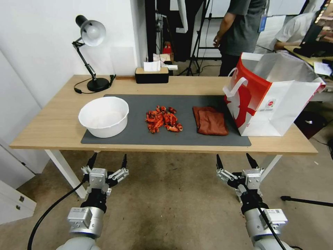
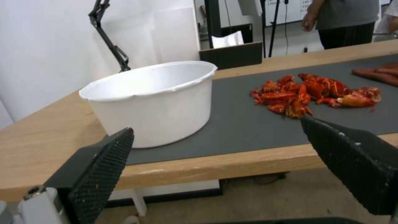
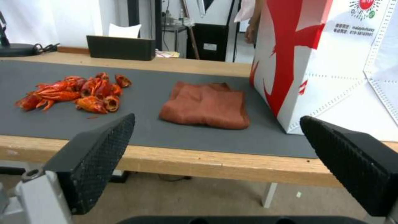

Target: Sweep shrimp from table into container with towel, then put container into takeout bag.

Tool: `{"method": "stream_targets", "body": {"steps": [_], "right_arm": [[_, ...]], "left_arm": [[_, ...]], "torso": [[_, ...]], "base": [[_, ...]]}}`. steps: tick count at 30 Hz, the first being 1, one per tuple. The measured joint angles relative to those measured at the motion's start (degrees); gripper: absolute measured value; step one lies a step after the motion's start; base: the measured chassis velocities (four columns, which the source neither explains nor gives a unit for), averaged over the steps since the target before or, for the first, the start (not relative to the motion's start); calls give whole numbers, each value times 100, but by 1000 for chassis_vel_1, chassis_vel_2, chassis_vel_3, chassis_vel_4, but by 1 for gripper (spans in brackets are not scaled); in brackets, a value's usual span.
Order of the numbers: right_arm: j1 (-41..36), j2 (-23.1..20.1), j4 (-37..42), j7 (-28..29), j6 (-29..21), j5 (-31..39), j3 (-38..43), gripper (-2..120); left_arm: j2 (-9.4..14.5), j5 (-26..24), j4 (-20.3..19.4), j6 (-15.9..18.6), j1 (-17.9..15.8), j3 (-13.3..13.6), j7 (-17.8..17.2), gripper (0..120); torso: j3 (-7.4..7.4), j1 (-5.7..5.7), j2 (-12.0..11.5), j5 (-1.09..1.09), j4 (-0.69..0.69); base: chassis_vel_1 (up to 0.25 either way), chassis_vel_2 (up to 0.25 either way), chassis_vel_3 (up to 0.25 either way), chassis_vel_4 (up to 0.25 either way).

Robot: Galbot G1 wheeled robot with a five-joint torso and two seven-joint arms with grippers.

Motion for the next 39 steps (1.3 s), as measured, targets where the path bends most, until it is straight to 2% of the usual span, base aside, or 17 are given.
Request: {"method": "stream_targets", "body": {"steps": [28,29,30,31,32,34,35,38,39], "right_arm": [[0,0,0,0,0,0,0,100],[0,0,0,0,0,0,0,100],[12,-5,-6,0,-8,11,-11,100],[12,-5,-6,0,-8,11,-11,100],[86,-39,-63,1,-48,75,-63,100],[171,-72,-136,0,-102,140,-129,100],[415,-171,-340,-10,-262,328,-328,100],[866,-356,-708,-25,-550,680,-668,100],[1195,-491,-979,-42,-763,939,-922,100]], "left_arm": [[0,0,0,0,0,0,0,100],[-2,-38,10,26,-5,-7,-11,100],[-121,-273,178,268,-142,-111,-162,100],[-121,-273,178,268,-142,-111,-162,100],[-246,-460,247,428,-279,-144,-254,100],[-264,-496,251,453,-305,-157,-274,100],[-311,-563,272,500,-349,-184,-300,100],[-336,-598,359,513,-398,-210,-306,100],[-339,-603,394,506,-398,-217,-298,100]], "torso": [[0,0,0,0,0],[0,0,0,0,0],[0,-1,0,5,0],[0,-1,0,5,0],[1,0,0,-13,-3],[0,0,0,-9,-7],[0,0,0,7,-1],[1,0,-2,-2,1],[1,0,-2,3,2]], "base": [[0,0,0,0],[0,0,0,0],[0,0,0,0],[0,0,0,0],[0,0,0,0],[0,0,0,0],[0,0,0,0],[0,0,0,0],[0,0,0,0]]}}
